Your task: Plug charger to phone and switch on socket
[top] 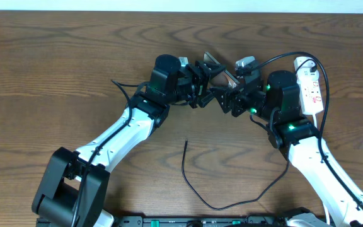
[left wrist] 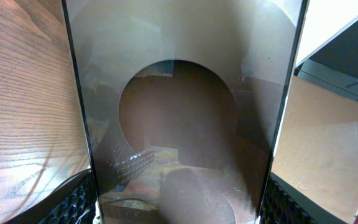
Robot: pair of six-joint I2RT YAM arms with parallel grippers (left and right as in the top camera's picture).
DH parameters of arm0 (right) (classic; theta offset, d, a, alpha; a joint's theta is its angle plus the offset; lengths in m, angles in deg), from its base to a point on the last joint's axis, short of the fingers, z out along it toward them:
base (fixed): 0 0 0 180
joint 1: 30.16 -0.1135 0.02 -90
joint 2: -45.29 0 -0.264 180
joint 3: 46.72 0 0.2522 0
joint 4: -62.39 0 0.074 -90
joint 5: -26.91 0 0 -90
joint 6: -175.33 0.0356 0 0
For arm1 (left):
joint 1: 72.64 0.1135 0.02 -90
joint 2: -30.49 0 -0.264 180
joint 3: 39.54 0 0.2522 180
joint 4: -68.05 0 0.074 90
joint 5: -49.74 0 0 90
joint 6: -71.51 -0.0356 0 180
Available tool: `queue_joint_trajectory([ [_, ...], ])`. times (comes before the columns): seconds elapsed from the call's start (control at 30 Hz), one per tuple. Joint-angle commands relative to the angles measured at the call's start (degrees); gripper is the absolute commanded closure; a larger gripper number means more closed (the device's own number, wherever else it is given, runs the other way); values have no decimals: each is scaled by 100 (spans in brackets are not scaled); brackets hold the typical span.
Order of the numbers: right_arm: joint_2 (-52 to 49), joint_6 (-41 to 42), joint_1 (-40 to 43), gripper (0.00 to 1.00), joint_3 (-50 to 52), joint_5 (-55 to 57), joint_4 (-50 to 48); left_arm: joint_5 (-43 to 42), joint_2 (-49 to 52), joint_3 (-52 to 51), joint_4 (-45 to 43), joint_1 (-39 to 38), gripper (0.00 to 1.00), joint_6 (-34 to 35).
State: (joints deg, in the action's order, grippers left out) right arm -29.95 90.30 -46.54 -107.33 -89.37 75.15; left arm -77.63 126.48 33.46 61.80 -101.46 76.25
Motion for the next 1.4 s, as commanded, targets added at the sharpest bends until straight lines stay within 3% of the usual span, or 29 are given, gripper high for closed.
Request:
queue_joint_trajectory([
  [0.0,22,-31,-22,44,-103,31,33,-92,-129,153,-118,4,93,28],
  [0.33,20,-28,-22,99,-103,138,105,-92,-127,153,-114,-90,93,26],
  [0.4,20,-28,-22,99,-103,168,162,-92,-127,153,-114,-90,93,26],
  [0.47,20,-28,-22,99,-103,236,221,-92,-127,153,-111,-87,69,26],
  [0.53,20,-28,-20,99,-103,280,260,-92,-127,153,-111,-87,12,22],
  [0.57,20,-28,-15,99,-103,308,256,-94,-127,153,-114,-83,4,-22],
  [0.83,22,361,175,99,-105,1202,225,-826,-127,153,-275,129,4,-262],
  [0.97,22,1526,492,99,-105,1394,90,-1414,-127,153,-505,380,4,-737],
  [1.03,22,3519,844,99,-105,1252,57,-1917,-127,153,-647,699,4,-1934],
  [1.07,22,4113,927,99,-105,1064,55,-2044,-127,153,-645,811,4,-2063],
  [1.23,22,6502,949,99,-105,57,-341,-2201,-127,153,-647,1397,3,-2059],
  [1.37,22,7700,647,98,-105,-131,-791,-2203,-127,153,-780,1735,4,-1923],
])
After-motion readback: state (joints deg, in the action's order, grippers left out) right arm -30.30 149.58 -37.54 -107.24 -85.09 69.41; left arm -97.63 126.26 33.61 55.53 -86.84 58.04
